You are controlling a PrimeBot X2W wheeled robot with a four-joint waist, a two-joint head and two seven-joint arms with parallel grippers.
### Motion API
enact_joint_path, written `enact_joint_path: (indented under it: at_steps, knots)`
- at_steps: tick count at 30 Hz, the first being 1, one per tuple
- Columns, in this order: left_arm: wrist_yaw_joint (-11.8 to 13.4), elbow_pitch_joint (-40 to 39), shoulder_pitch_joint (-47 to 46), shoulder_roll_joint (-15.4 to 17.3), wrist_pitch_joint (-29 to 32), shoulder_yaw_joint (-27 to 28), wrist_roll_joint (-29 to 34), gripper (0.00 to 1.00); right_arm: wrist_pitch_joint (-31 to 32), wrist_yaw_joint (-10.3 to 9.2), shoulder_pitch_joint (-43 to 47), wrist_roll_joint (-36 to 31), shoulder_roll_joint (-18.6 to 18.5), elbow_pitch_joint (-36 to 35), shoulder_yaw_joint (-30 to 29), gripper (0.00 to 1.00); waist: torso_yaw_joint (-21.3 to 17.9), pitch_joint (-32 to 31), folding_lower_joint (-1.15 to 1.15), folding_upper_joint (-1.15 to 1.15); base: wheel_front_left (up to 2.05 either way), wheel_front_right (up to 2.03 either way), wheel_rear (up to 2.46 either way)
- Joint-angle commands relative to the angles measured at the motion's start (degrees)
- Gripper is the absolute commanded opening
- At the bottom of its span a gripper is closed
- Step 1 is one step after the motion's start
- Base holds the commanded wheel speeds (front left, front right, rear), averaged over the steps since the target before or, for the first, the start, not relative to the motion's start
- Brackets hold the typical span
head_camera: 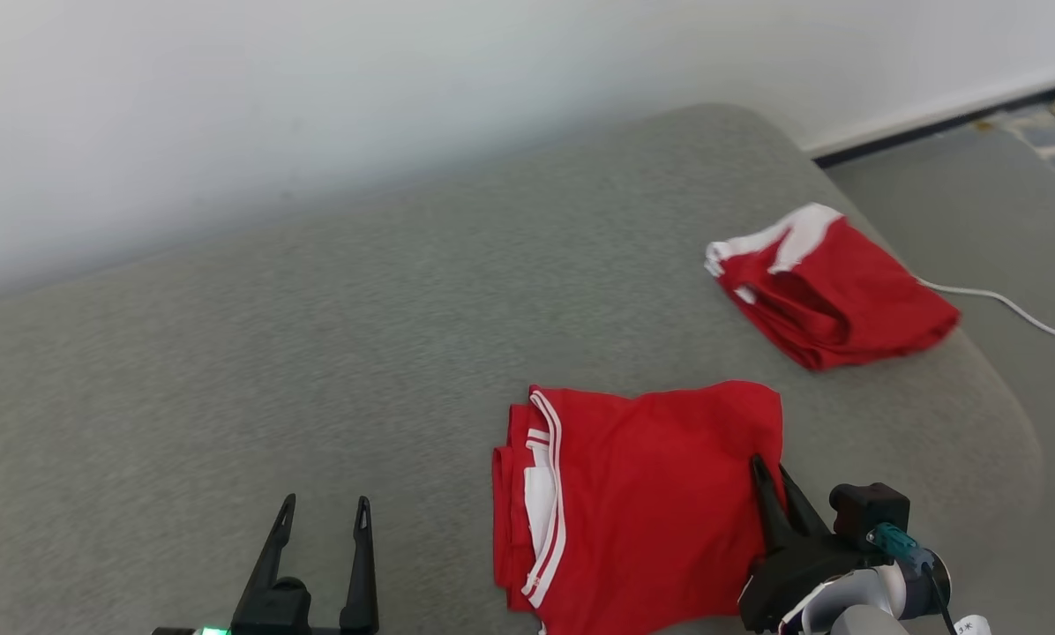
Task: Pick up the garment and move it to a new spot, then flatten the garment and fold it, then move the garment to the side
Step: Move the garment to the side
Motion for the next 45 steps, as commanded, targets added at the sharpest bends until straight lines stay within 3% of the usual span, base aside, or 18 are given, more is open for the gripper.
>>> enact_joint_path:
  at_steps: [1, 9, 16, 21, 28, 34, 45]
  knots:
    - [0.15, 0.07, -0.52, 0.06, -0.15, 0.07, 0.35, 1.0, -0.01, -0.16, -0.23, 0.51, 0.07, -0.29, 0.13, 0.0, -7.98, 1.84, 0.0, -0.01, 0.0, 0.0, 0.0]
    - [-0.82, 0.95, -2.88, 0.13, -0.15, -1.24, 1.08, 1.0, -0.01, -0.16, 0.69, 0.86, 0.21, -3.01, -1.08, 0.0, -10.2, 3.45, 0.0, -0.01, 0.0, 0.0, 0.0]
    - [-0.6, 0.88, -2.81, 0.09, -0.15, -1.63, 1.05, 1.0, -0.01, -0.16, -0.67, 0.56, -0.33, -6.45, 1.92, 0.0, -10.08, 4.28, 0.0, -0.01, 0.0, 0.0, 0.0]
    - [-0.38, 0.24, -2.11, 0.07, -0.15, -1.25, 1.53, 1.0, -0.02, -0.16, -4.78, 1.39, -3.5, -7.49, 6.55, 0.0, -8.96, 5.34, 0.0, -0.01, 0.0, 0.0, 0.0]
    - [-0.84, -0.27, -3.53, 0.61, -0.14, -1.74, 2.48, 1.0, -0.02, -0.16, -14.54, 0.16, -8.57, -6.93, 7.6, 0.0, -4.61, 8.25, 0.0, -0.01, 0.0, 0.0, 0.0]
    - [-0.94, -0.22, -5.18, 1.54, -0.14, -3.24, 3.56, 1.0, -0.01, -0.16, -23.73, -3.44, -11.72, -1.1, 4.02, 0.0, -0.84, 11.27, 0.0, -0.01, 0.0, 0.0, 0.0]
    - [-0.24, -2.0, -8.09, 2.36, -0.15, -5.07, 3.49, 1.0, -0.01, -0.16, -31.5, -15.84, -20.21, 9.26, -9.42, 0.0, 5.86, 14.61, 0.0, -0.01, 0.0, 0.0, 0.0]
